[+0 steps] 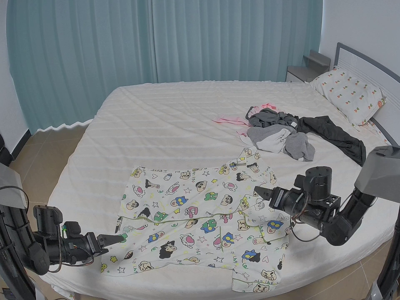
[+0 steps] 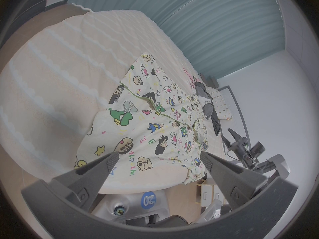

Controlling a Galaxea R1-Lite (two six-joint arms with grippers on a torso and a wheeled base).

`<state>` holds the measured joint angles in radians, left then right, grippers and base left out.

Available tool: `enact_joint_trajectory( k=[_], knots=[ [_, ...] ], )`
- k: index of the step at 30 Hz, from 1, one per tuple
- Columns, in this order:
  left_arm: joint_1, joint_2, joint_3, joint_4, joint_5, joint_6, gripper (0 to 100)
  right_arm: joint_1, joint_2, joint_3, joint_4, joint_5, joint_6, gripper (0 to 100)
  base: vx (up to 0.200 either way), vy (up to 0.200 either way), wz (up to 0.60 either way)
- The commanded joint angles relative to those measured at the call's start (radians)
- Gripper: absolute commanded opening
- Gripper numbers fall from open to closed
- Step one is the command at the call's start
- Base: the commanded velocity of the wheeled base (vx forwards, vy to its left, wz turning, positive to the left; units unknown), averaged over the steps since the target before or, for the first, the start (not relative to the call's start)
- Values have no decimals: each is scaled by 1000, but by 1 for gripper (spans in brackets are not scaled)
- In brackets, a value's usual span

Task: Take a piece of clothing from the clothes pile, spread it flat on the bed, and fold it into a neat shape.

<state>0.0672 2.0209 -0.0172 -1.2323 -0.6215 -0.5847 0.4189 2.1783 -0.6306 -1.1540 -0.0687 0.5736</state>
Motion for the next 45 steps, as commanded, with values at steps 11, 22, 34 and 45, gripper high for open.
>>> enact_joint_trajectory(
  k=[11, 22, 34, 45],
  knots=[
    [-15, -13, 17, -1, -6, -35, 100, -45, 176, -310, 102, 0, 69, 100, 18, 0, 0],
    [-14, -16, 17, -4, -6, -37, 100, -45, 284, -577, 326, 0, 215, 100, 91, 0, 0],
    [-10, -13, 17, -6, -6, -35, 100, -45, 313, -607, 323, 0, 302, 100, 50, 0, 0],
    [-10, -10, 16, -6, -4, -34, 100, -43, 351, -652, 321, -2, 313, 100, 73, 0, 0]
  ],
)
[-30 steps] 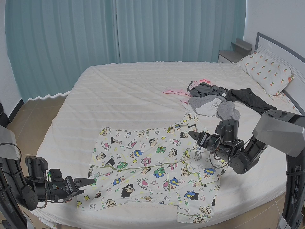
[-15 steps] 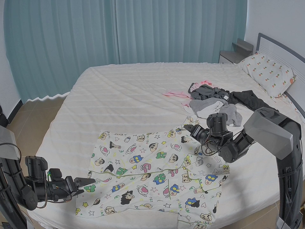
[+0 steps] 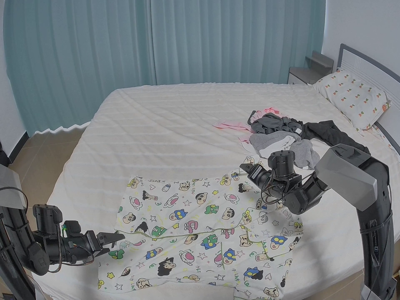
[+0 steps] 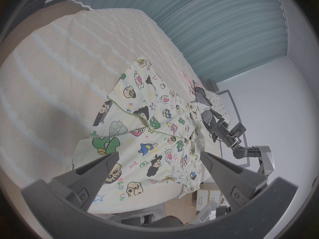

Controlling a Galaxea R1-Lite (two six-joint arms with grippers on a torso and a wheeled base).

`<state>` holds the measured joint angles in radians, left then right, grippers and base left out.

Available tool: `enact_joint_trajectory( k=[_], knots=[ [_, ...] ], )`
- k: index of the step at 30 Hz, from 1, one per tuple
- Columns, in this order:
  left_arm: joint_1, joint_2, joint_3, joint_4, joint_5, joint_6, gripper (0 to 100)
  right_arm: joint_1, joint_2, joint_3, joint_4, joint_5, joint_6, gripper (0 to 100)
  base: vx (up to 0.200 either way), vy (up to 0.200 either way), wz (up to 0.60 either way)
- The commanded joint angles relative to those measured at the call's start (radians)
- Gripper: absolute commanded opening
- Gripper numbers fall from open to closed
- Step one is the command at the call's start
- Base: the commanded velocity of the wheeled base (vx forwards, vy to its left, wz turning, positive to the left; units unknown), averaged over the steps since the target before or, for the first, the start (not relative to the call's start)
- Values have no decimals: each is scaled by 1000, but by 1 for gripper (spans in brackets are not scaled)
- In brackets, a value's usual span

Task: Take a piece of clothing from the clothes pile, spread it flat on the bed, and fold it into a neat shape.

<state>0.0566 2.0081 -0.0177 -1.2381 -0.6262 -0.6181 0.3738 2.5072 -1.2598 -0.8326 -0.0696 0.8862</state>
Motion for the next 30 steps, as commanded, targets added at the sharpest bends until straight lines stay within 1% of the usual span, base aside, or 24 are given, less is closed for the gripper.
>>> enact_joint_trajectory(
  k=[1, 11, 14, 17, 23, 30],
  knots=[
    [0, 4, 18, 0, 0, 0, 100, 2, 28, -32, 0, -1, 0, 100, 0, 0, 0],
    [0, 4, 18, 0, 2, 3, 100, 0, 74, -81, 3, -1, -1, 100, 0, 0, 0],
    [0, -2, 18, 2, 5, -3, 100, 5, 114, -142, 6, -3, -3, 100, 0, 0, 0],
    [0, -5, 18, 0, 6, -6, 100, 5, 125, -167, 16, -3, -3, 100, 0, 0, 0],
    [0, -2, 18, 0, 5, -6, 100, 4, 142, -205, 62, -3, -4, 100, 0, 0, 0],
    [0, 1, 18, 2, 6, -5, 100, 8, 196, -328, 168, -3, -4, 100, 0, 0, 0]
  ],
)
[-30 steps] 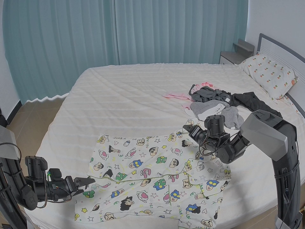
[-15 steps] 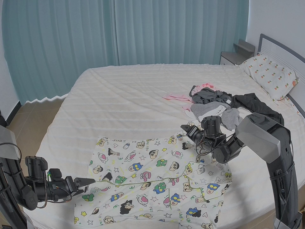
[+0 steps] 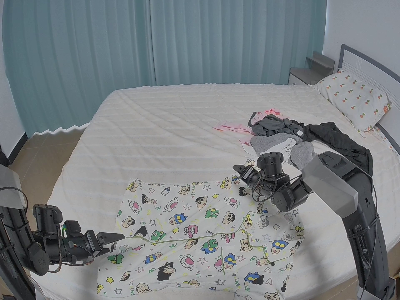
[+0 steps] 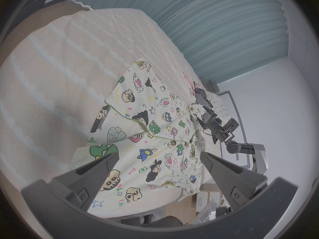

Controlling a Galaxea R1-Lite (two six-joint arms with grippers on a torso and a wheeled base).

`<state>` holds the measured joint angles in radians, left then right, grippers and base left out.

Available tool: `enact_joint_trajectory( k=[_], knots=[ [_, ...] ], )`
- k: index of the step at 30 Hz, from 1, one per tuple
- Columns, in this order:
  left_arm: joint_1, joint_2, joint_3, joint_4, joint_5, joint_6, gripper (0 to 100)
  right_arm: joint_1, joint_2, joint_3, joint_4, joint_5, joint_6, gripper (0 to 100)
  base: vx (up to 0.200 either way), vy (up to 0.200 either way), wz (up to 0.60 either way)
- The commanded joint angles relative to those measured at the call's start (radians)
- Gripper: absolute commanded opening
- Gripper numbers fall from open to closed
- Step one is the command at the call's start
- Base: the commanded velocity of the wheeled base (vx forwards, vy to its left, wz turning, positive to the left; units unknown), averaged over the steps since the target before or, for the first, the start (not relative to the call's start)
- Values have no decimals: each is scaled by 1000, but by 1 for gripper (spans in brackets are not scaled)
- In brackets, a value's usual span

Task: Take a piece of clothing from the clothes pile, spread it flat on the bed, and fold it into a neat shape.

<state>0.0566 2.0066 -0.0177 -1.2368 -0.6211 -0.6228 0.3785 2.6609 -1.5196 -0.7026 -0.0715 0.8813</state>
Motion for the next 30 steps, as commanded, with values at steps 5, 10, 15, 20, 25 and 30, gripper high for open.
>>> enact_joint_trajectory(
  k=[5, 10, 15, 20, 25, 30],
  knots=[
    [0, -5, 18, 0, 3, 0, 100, 2, 85, -174, 101, -2, 4, 100, 0, 0, 0],
    [0, -5, 18, 0, 3, 0, 100, -1, 117, -264, 124, -1, 1, 100, 0, 0, 0],
    [0, -3, 18, 0, 4, 3, 100, 0, 146, -366, 183, 1, 5, 100, 0, 0, 0],
    [2, -3, 18, 0, 6, 3, 100, 0, 168, -478, 167, -33, 41, 100, 0, 0, 0],
    [2, -3, 18, 0, 6, 5, 100, -3, 169, -480, 137, -74, 116, 100, 0, 0, 0],
    [2, -5, 18, 0, 11, 5, 100, -30, 119, -416, 169, -79, 85, 100, 0, 0, 0]
  ],
)
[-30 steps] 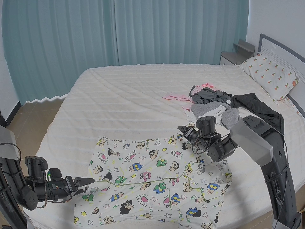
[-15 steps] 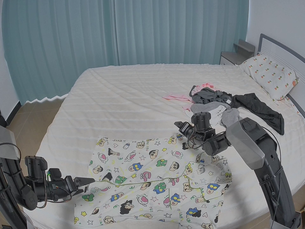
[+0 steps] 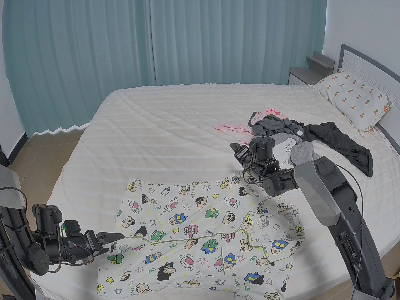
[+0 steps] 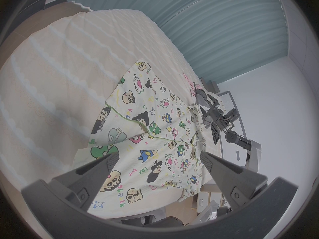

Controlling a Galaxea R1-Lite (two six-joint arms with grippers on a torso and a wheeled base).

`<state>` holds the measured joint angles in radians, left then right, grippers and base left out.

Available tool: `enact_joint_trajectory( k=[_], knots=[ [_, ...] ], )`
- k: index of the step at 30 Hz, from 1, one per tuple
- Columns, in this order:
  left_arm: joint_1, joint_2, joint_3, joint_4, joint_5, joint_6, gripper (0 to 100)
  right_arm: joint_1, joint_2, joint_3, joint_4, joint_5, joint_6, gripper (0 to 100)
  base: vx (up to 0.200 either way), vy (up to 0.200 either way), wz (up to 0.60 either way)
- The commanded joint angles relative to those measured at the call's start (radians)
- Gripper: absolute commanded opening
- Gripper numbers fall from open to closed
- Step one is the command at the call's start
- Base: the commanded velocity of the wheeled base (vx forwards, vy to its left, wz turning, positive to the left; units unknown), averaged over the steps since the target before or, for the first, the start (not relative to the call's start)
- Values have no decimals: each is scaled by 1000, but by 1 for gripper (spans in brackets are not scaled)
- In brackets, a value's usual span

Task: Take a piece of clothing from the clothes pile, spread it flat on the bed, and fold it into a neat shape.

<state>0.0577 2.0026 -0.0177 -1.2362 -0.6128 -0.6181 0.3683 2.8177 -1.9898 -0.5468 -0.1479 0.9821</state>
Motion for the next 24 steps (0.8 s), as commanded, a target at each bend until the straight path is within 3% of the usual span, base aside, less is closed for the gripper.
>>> enact_joint_trajectory(
  k=[1, 11, 16, 22, 24],
  knots=[
    [1, 1, 18, 0, 2, 1, 100, -28, -63, 120, 11, 8, -22, 100, 0, 0, 0],
    [1, -1, 18, 3, 2, 4, 100, -34, -141, 321, 18, 83, -138, 100, 0, 0, 0],
    [2, -15, 18, 6, 39, 0, 100, -15, -56, 247, 36, 96, -198, 100, 0, 0, 0],
    [4, -30, 18, 12, 45, -5, 100, 4, 82, -10, 130, 90, -191, 100, 0, 0, 0],
    [4, -30, 18, 12, 47, -5, 100, 3, 146, -10, 133, 85, -158, 100, 0, 0, 0]
  ],
)
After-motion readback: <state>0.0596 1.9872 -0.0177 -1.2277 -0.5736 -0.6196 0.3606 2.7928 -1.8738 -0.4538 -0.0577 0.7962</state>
